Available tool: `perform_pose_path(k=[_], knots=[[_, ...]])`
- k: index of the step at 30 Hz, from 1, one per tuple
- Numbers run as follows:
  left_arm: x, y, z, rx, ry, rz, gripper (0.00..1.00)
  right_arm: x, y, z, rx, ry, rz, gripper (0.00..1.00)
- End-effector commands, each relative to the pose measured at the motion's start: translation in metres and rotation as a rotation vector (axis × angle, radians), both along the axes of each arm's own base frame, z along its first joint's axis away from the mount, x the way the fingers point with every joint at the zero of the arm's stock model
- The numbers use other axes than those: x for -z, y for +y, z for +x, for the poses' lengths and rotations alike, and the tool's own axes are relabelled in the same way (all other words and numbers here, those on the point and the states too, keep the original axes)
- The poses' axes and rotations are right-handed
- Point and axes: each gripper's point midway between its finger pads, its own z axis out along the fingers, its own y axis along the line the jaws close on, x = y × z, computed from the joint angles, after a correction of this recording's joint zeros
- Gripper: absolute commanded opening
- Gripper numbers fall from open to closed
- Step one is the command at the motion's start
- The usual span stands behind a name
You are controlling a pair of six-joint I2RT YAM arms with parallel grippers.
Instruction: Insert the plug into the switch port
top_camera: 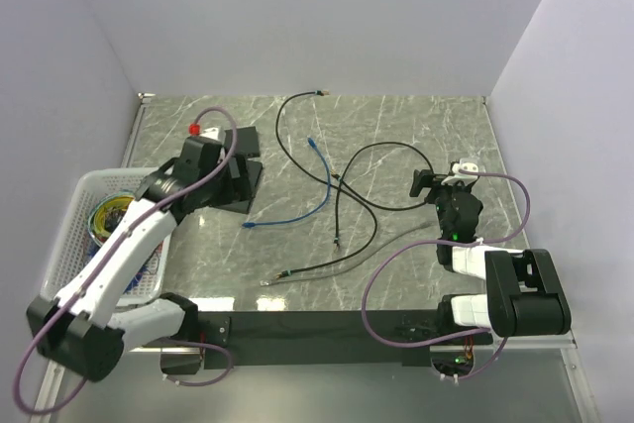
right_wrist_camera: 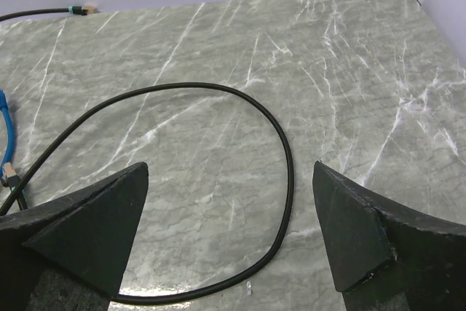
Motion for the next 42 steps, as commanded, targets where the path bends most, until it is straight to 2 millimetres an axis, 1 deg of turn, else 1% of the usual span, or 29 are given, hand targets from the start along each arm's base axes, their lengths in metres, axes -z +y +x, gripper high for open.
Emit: perform_pose_path(k=[1, 2, 3, 4, 5, 6, 7, 8, 9, 10, 11, 12, 13, 15, 16, 17, 19, 21, 22, 25, 27, 31, 35, 42], knots=[[-0.025, 0.002, 0.001, 0.01, -0.132, -0.033, 0.99, -0.013, 0.002, 0.004, -0.009, -0.046, -0.003, 1.0], [-0.028, 0.006, -0.002, -0.003, -0.148, -0.028, 0.99, -0.013, 0.002, 0.004, -0.007, -0.045, -0.002, 1.0], [-0.027, 0.01, -0.003, -0.01, -0.153, -0.012, 0.99, -0.014, 0.002, 0.004, -0.009, -0.048, -0.003, 1.0], [-0.02, 0.013, -0.006, -0.017, -0.15, -0.006, 0.99, -0.013, 0.003, 0.004, -0.009, -0.046, 0.0, 1.0], [-0.023, 0.016, -0.009, -0.027, -0.179, -0.015, 0.99, -0.013, 0.003, 0.004, -0.009, -0.045, -0.002, 1.0], [-0.02, 0.017, -0.011, -0.034, -0.191, -0.025, 0.99, -0.014, 0.003, 0.004, -0.01, -0.048, -0.002, 1.0], [-0.005, 0.019, -0.016, -0.058, -0.175, -0.038, 0.99, -0.013, 0.003, 0.004, -0.009, -0.046, -0.002, 1.0], [-0.01, 0.024, -0.018, -0.112, -0.205, -0.063, 0.99, -0.014, 0.002, 0.004, -0.009, -0.048, -0.003, 1.0], [-0.009, 0.026, -0.019, -0.153, -0.21, -0.086, 0.99, -0.013, 0.003, 0.003, -0.01, -0.045, 0.0, 1.0], [-0.003, 0.022, -0.021, -0.126, -0.215, -0.099, 0.99, -0.013, 0.003, 0.004, -0.009, -0.046, -0.002, 1.0], [-0.012, 0.02, -0.02, -0.113, -0.261, -0.126, 0.99, -0.013, 0.003, 0.004, -0.009, -0.046, -0.002, 1.0], [-0.013, 0.02, -0.021, -0.106, -0.277, -0.131, 0.99, -0.013, 0.003, 0.004, -0.009, -0.046, 0.0, 1.0], [-0.015, 0.026, -0.021, -0.136, -0.3, -0.123, 0.99, -0.013, 0.003, 0.004, -0.01, -0.045, -0.002, 1.0], [-0.011, 0.038, -0.028, -0.215, -0.268, -0.108, 0.99, -0.013, 0.002, 0.004, -0.007, -0.046, -0.004, 1.0], [-0.017, 0.045, -0.029, -0.264, -0.274, -0.108, 0.99, -0.013, 0.002, 0.004, -0.007, -0.046, -0.002, 1.0], [-0.017, 0.048, -0.033, -0.286, -0.271, -0.108, 0.99, -0.014, 0.003, 0.004, -0.01, -0.048, -0.002, 1.0], [-0.024, 0.043, -0.039, -0.261, -0.305, -0.144, 0.99, -0.013, 0.003, 0.004, -0.009, -0.046, 0.0, 1.0], [-0.033, 0.045, -0.043, -0.263, -0.343, -0.157, 0.99, -0.013, 0.002, 0.004, -0.007, -0.046, -0.002, 1.0], [-0.042, 0.048, -0.046, -0.269, -0.383, -0.177, 0.99, -0.013, 0.003, 0.004, -0.009, -0.046, -0.002, 1.0], [-0.053, 0.051, -0.047, -0.272, -0.457, -0.208, 0.99, -0.013, 0.003, 0.004, -0.01, -0.045, 0.0, 1.0], [-0.054, 0.048, -0.048, -0.254, -0.456, -0.209, 0.99, -0.013, 0.003, 0.004, -0.01, -0.046, 0.0, 1.0], [-0.041, 0.038, -0.041, -0.214, -0.39, -0.185, 0.99, -0.013, 0.003, 0.004, -0.009, -0.046, -0.002, 1.0], [-0.033, 0.036, -0.038, -0.209, -0.353, -0.159, 0.99, -0.013, 0.003, 0.004, -0.009, -0.046, -0.002, 1.0], [-0.039, 0.03, -0.039, -0.165, -0.385, -0.192, 0.99, -0.013, 0.003, 0.004, -0.009, -0.045, -0.002, 1.0]])
